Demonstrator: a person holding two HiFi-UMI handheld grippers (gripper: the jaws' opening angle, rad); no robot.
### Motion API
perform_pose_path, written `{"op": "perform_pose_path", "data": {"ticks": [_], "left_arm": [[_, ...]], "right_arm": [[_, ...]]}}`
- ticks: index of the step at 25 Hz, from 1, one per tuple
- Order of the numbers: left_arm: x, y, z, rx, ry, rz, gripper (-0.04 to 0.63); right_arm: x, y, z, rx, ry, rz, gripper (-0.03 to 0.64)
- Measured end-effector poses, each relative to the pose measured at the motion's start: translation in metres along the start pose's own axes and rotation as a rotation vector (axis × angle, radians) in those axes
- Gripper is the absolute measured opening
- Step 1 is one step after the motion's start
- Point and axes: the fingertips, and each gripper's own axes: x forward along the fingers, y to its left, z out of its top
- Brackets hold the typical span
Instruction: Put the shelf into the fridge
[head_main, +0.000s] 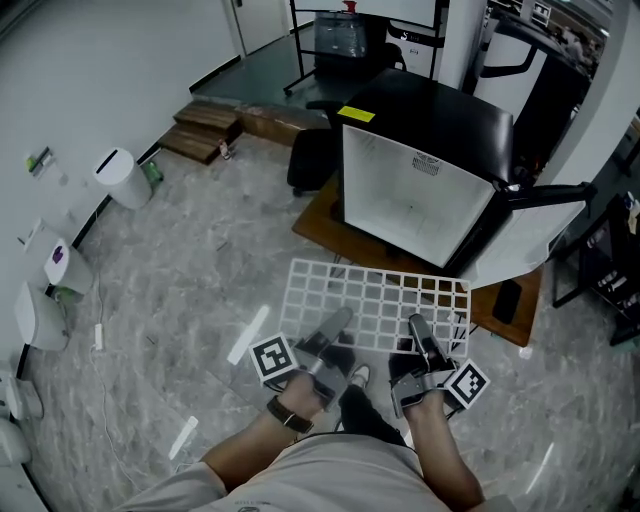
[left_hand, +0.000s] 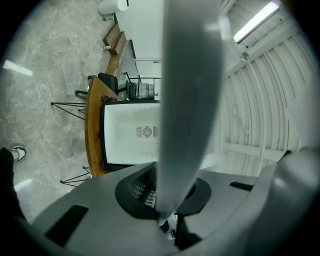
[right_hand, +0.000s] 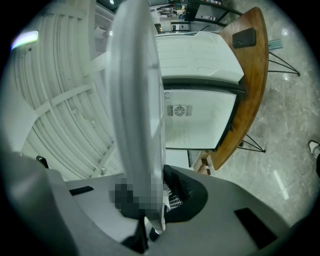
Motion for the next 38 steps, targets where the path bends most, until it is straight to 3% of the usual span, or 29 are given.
{"op": "perform_pose_path", "data": {"ticks": [9,19,38], "left_arm": [[0.074,0.012,0.06,0.001,0.026,0.018,0.029],[0.138,0.015,0.086,0.007,0.092,0.022,0.029],[0.241,0.05,0.134,-0.036,0.37,-0.01,0.029]], "right_arm": [[0.084,-0.016,0.038,0.003,-0.01,-0.014,0.048],[0.127,-0.021,0.08,0.003,-0.065,-0.017,0.048],[0.185,-0.052,0.125,-0.034,-0.303,-0.073,0.048]]}}
